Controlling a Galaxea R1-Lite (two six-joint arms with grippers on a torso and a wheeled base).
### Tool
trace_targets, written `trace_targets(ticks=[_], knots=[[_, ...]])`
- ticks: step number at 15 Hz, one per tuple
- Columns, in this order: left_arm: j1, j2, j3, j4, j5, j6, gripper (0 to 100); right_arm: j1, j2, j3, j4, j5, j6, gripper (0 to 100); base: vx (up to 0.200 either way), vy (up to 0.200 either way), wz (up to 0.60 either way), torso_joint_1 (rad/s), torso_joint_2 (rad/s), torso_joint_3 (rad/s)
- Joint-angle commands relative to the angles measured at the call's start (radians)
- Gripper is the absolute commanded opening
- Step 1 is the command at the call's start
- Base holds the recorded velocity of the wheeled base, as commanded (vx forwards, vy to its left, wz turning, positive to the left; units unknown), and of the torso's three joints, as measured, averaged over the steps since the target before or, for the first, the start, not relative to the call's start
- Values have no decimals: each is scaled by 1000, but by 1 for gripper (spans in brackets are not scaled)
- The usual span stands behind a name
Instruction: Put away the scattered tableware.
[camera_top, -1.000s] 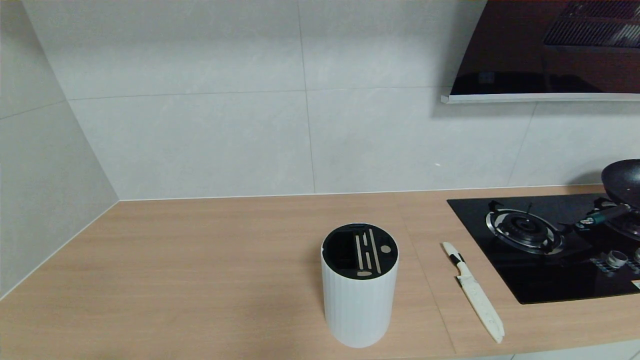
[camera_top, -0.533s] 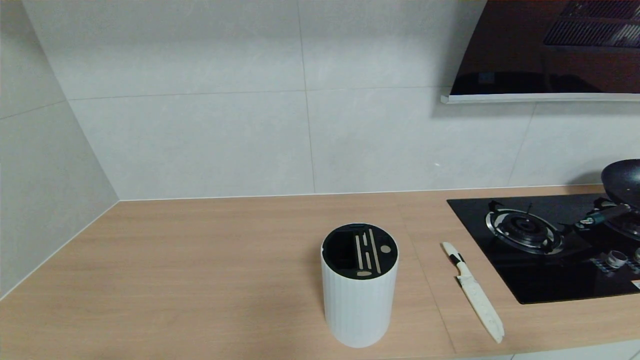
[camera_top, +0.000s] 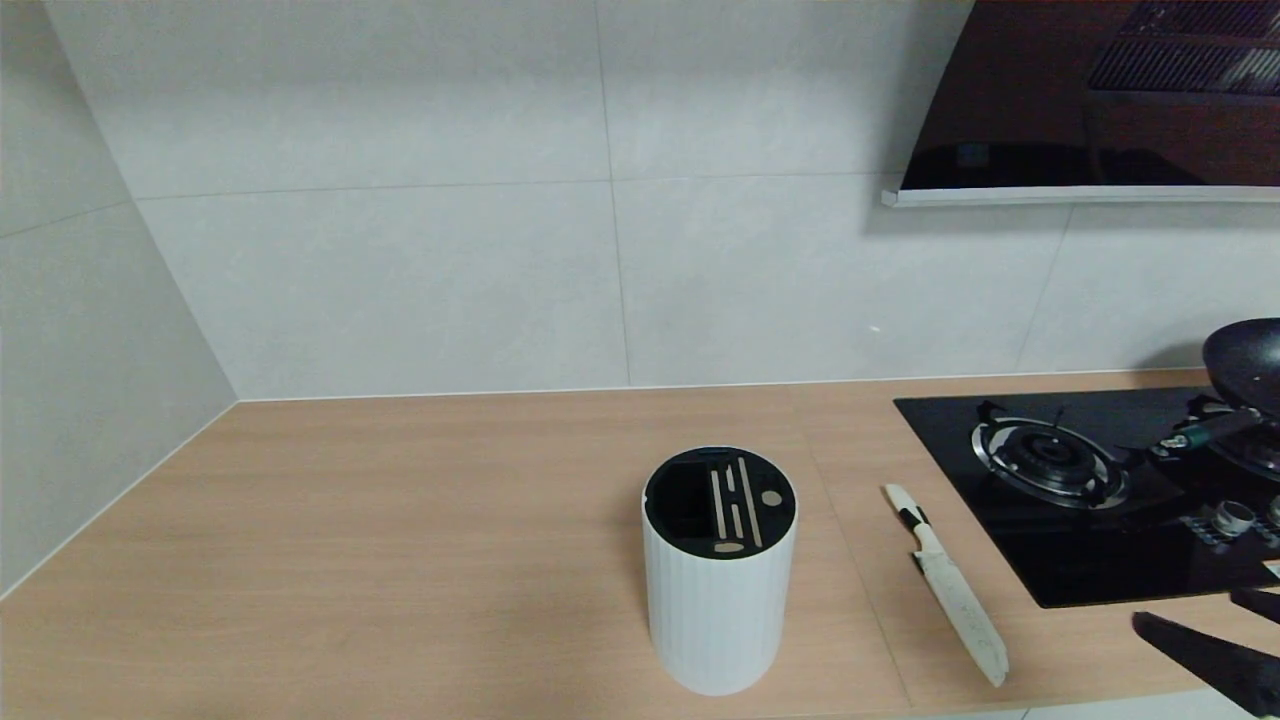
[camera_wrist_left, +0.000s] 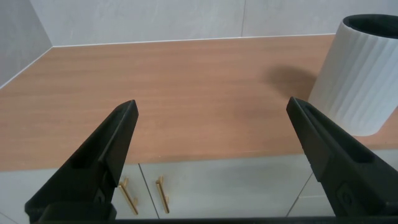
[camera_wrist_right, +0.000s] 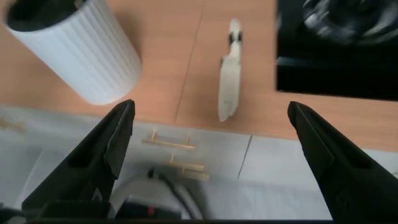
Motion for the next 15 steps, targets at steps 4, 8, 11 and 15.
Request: trace_targets(ticks=[4,8,11,15], knots=[[0,0,0,0,0,0,100,84,713,-69,-453,-79,-3,100,0,0,0,0,0,0],[0,0,0,0,0,0,100,85,983,-148,-620,-122,-3,100,0,0,0,0,0,0],[0,0,0,0,0,1,100,84,1138,-177,-735,-147,-6,100,0,0,0,0,0,0],[0,0,0,0,0,1,100,85,1327,-217,-912,-193,-7,100,0,0,0,0,0,0]])
